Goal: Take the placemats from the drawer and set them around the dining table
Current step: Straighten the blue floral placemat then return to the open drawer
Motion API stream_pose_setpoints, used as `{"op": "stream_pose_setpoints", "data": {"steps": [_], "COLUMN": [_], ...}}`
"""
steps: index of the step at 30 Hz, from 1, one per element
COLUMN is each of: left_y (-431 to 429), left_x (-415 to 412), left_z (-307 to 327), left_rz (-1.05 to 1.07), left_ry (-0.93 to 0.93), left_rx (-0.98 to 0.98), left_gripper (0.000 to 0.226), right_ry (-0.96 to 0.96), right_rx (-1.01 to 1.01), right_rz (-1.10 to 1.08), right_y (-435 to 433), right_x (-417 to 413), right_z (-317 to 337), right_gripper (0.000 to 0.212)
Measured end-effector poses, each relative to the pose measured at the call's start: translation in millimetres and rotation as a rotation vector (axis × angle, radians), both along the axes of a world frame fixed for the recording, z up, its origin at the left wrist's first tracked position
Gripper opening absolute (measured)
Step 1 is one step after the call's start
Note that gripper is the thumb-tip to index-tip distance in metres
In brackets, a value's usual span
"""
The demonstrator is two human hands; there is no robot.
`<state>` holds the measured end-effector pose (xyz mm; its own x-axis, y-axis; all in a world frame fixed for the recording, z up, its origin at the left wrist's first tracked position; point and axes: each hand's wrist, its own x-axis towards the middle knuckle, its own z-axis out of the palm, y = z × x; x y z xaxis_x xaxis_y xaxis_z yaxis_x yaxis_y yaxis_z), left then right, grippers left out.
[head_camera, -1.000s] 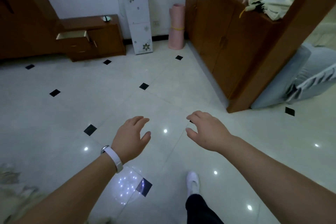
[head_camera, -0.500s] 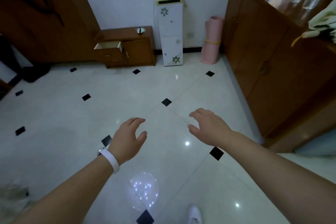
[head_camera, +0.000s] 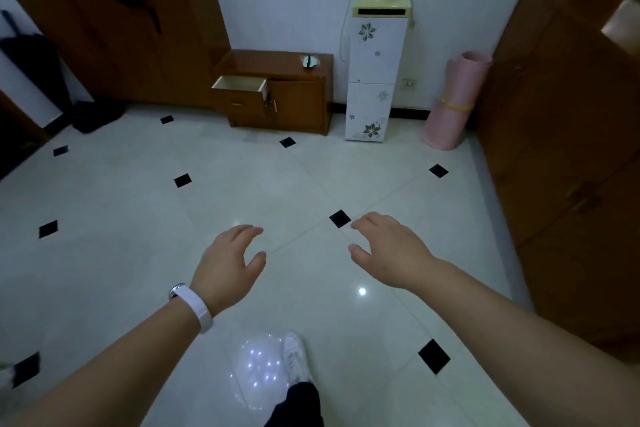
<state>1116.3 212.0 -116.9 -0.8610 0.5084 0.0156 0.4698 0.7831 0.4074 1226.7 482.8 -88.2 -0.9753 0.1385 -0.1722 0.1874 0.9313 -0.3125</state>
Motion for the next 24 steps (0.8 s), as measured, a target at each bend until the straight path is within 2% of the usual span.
{"op": "stream_pose_setpoints", "data": {"steps": [8,12,15,24], "left_y": [5.7,1.3,-4.0,-16.0], "left_x": [-167.8,-247.8,-282.8,-393.8], "left_z": [-17.1,-10.7,-8.0,-13.1], "left_rz": [-0.003,-0.002,0.017,0.083], "left_ry": [-0.046,-0.006,-0.009,0.017], "left_rx": [0.036,0.033,0.039,-0.012], "left_gripper": [0.057,0.058,0.055,0.049], "right_ry": [-0.049,-0.002,0.007,0.007], "right_rx": [0.06,0.055,0.017,0.024], "right_rz": [-0.023,-0.045,-0.055,0.092], "right_y": [5.8,0.7,-4.1,-10.5], "right_x": [-156.3,-234.8,-280.7,-423.1], "right_z": [4.3,9.3,7.7,-9.4], "right_gripper": [0.046,0.048,0.05,0.05]}}
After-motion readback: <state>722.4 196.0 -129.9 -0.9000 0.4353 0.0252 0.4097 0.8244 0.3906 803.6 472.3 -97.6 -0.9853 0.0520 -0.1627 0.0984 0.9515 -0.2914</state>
